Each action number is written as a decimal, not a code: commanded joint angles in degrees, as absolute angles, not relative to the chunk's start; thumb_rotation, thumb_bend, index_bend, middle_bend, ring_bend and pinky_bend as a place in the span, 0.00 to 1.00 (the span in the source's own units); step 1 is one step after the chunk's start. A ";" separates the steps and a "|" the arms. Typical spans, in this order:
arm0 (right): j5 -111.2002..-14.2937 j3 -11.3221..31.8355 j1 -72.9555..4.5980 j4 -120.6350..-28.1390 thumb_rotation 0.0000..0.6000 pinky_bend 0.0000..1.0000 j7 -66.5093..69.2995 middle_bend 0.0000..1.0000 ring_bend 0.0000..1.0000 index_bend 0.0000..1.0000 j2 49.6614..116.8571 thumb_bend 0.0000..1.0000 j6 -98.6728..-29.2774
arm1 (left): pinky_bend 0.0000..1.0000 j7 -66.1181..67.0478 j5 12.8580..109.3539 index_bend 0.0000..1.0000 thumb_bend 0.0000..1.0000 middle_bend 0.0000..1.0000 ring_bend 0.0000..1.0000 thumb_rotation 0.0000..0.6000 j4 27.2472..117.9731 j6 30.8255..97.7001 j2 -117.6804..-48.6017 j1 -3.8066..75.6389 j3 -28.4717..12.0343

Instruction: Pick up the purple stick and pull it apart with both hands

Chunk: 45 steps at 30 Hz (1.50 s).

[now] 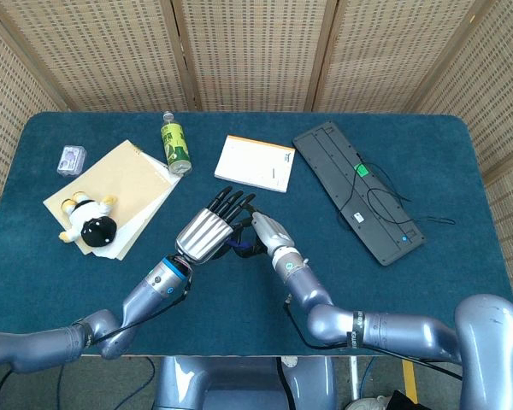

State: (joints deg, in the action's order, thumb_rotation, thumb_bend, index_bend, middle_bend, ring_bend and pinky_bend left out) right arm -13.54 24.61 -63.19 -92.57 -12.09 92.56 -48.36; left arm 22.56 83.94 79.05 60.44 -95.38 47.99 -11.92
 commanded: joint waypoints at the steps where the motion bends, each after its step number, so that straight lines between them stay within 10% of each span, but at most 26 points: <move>1: -13.54 24.49 -63.19 -92.62 1.00 0.00 -12.00 0.11 0.00 0.70 92.44 0.61 -48.38 | 0.00 22.62 83.74 0.61 0.33 0.00 0.00 1.00 79.04 60.50 -95.52 48.06 -11.90; 18: -13.86 23.26 -63.14 -92.76 1.00 0.00 -11.28 0.11 0.00 0.70 91.91 0.62 -48.47 | 0.00 22.25 82.63 0.75 0.47 0.00 0.00 1.00 79.30 61.00 -95.71 48.44 -11.70; 45: -15.91 21.37 -62.42 -93.27 1.00 0.00 -10.11 0.11 0.00 0.70 90.76 0.63 -47.57 | 0.00 23.57 80.58 0.69 0.53 0.00 0.00 1.00 78.32 61.64 -95.28 48.85 -11.78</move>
